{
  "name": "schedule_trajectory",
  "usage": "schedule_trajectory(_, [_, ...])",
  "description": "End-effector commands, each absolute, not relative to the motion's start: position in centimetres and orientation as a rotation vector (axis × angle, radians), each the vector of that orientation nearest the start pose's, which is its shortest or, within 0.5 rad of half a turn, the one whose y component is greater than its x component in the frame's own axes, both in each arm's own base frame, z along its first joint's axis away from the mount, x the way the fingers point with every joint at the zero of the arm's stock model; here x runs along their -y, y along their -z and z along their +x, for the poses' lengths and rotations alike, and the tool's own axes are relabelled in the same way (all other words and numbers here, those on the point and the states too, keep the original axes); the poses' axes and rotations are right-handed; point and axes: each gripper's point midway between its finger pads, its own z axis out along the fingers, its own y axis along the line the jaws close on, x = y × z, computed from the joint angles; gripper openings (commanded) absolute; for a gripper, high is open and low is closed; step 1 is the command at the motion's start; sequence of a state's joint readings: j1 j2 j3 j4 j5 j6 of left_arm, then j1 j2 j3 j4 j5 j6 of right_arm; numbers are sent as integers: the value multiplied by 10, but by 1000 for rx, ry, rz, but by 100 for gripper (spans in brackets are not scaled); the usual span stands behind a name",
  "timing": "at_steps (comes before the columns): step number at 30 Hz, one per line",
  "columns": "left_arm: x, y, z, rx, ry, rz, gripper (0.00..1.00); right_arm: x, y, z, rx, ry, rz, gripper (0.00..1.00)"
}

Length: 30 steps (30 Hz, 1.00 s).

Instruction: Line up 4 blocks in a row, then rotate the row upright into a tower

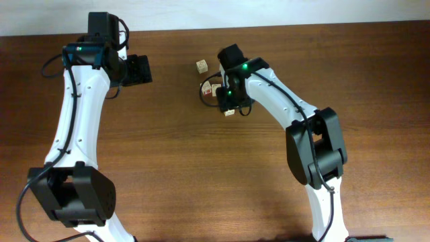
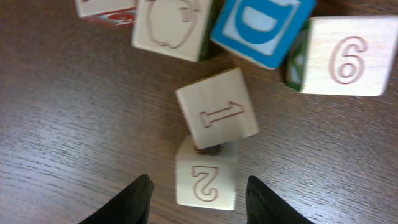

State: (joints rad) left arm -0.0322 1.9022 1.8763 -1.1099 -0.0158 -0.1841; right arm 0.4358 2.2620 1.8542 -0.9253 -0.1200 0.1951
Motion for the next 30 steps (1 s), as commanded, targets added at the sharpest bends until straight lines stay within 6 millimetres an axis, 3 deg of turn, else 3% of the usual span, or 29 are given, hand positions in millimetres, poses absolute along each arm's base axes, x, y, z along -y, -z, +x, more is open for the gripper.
schedule_trajectory(1, [10,-198,460,-2682,38,-227,95,-230,-24,437,-2920,-224,-428,49])
schedule_trajectory(15, [10,-197,458,-2692,36,-228,96,-226,-7,439,-2935,-185,-424,49])
schedule_trajectory(16, [10,-197,458,-2692,37,-228,96,-227,-3,440,-2936,-185,-424,47])
schedule_trajectory(19, [10,-197,458,-2694,36,-228,96,-227,1,441,-2938,-185,-423,28])
schedule_trajectory(24, [10,-197,457,-2696,36,-228,96,-227,0,439,-2944,-190,-424,26])
schedule_trajectory(30, [10,-197,457,-2696,36,-228,96,-213,-11,410,-3075,-147,-323,25])
